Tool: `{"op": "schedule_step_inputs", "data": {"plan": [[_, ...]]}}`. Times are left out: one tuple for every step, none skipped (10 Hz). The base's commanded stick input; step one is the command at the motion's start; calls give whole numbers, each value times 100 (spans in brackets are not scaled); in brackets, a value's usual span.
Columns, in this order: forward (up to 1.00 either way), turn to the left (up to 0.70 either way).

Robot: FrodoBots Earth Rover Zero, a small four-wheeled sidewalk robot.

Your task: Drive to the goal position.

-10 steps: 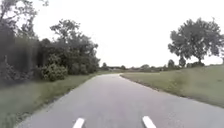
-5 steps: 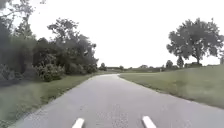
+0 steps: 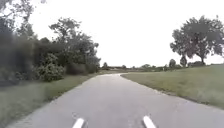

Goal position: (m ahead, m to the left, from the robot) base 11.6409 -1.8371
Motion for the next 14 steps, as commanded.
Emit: {"op": "schedule_step_inputs", "data": {"plan": [[50,0],[50,0],[50,0],[50,0],[50,0],[50,0],[50,0],[50,0],[50,0],[50,50],[50,50],[50,50],[50,11],[50,0]]}}
